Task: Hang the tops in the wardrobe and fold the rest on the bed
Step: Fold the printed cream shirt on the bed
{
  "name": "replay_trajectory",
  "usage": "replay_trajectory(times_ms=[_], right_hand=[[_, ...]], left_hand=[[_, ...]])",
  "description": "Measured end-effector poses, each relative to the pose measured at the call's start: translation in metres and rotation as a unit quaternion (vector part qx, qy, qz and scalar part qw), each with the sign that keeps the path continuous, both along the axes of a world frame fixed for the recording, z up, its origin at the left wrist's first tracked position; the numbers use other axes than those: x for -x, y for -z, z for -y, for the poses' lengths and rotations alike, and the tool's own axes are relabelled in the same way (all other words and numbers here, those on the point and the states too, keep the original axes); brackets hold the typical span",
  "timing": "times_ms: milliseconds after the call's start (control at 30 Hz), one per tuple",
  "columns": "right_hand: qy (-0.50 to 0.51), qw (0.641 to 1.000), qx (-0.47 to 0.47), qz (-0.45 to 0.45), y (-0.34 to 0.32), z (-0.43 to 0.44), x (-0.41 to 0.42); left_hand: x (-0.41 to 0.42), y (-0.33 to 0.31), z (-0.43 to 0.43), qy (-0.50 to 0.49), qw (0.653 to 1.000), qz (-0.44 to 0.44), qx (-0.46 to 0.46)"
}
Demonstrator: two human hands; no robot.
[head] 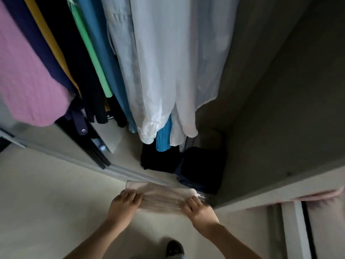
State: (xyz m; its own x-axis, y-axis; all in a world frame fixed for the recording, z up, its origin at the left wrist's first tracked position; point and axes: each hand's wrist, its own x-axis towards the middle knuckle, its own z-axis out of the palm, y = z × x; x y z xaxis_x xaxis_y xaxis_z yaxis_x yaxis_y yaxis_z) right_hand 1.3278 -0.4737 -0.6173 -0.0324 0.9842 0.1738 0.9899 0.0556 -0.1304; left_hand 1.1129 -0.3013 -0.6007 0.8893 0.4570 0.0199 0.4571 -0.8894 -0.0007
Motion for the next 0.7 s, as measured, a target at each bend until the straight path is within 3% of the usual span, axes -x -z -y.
replay_trajectory(times_ms=[133, 233, 333, 500, 633, 700], right_hand=[[-0.022, 0.998, 0.006, 0.053, 0.083, -0.064, -0.03], [-0.019, 0.995, -0.026, 0.091, 0.139, -0.123, -0.058], [0.029, 0.993, -0.052, 0.104, 0.196, -0.194, -0.088], [0.085, 0.974, 0.156, 0.142, 0.286, -0.227, -0.097], [0.087, 0.959, 0.222, 0.15, 0.315, -0.215, -0.075], [0.053, 0.96, 0.236, 0.142, 0.296, -0.217, -0.062]], left_hand=[[-0.028, 0.093, -0.062, 0.019, 0.994, -0.097, -0.051], [-0.057, 0.152, -0.117, 0.029, 0.987, -0.08, -0.133], [-0.101, 0.202, -0.173, -0.019, 0.984, -0.086, -0.158], [-0.122, 0.31, -0.217, -0.159, 0.957, -0.237, -0.054], [-0.099, 0.324, -0.204, -0.166, 0.963, -0.21, -0.028], [-0.084, 0.301, -0.199, -0.166, 0.962, -0.216, -0.027]])
